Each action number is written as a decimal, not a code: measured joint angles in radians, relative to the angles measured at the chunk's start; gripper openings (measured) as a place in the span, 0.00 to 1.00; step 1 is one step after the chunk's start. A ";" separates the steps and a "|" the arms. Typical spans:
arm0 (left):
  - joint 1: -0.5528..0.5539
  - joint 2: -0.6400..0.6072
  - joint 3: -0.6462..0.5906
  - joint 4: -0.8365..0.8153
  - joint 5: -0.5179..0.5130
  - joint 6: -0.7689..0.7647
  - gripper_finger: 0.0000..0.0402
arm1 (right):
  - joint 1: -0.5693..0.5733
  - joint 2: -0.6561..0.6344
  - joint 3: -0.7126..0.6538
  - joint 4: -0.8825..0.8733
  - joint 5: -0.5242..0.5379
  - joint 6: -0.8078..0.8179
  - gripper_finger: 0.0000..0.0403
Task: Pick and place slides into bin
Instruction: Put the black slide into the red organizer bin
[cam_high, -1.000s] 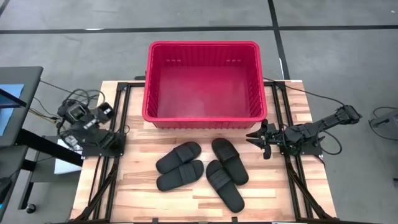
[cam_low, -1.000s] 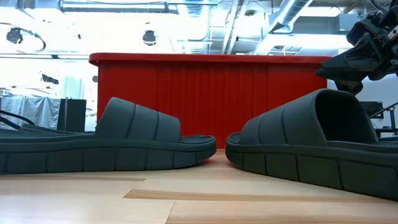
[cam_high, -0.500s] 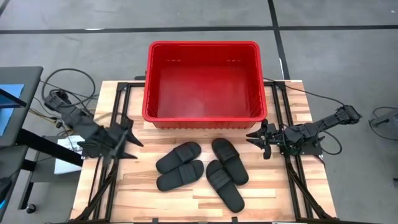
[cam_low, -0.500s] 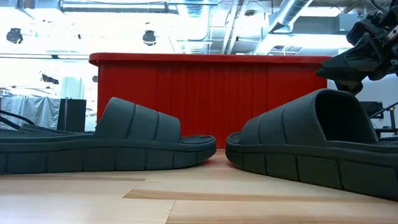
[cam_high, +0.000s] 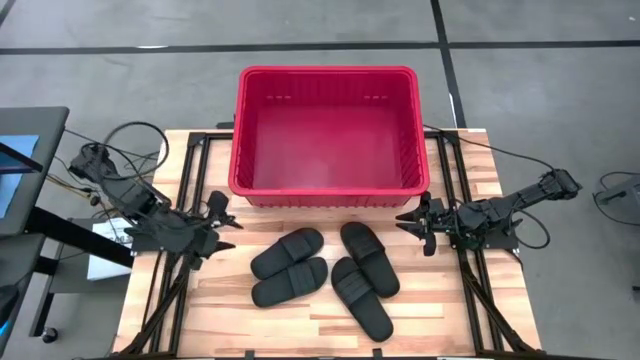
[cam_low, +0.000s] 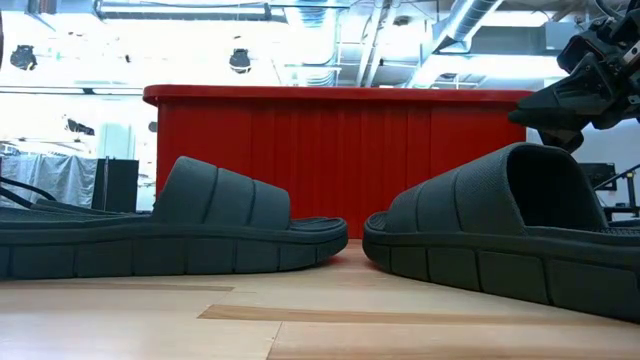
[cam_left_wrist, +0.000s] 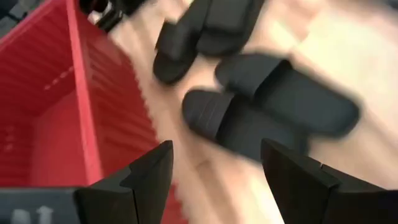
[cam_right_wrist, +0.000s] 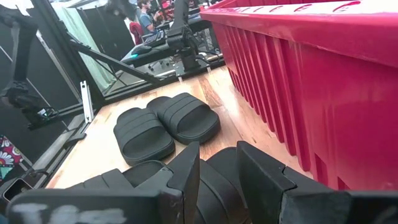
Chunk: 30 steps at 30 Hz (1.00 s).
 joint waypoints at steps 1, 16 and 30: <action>0.000 0.011 -0.002 -0.024 -0.001 -0.001 0.58 | 0.000 0.000 0.000 0.000 0.000 0.000 0.24; 0.015 0.161 -0.003 -0.057 0.171 0.108 0.58 | 0.000 0.000 0.000 0.000 0.000 0.000 0.24; 0.095 0.248 -0.003 -0.094 0.204 0.361 0.58 | 0.000 0.000 0.000 0.000 0.000 0.000 0.24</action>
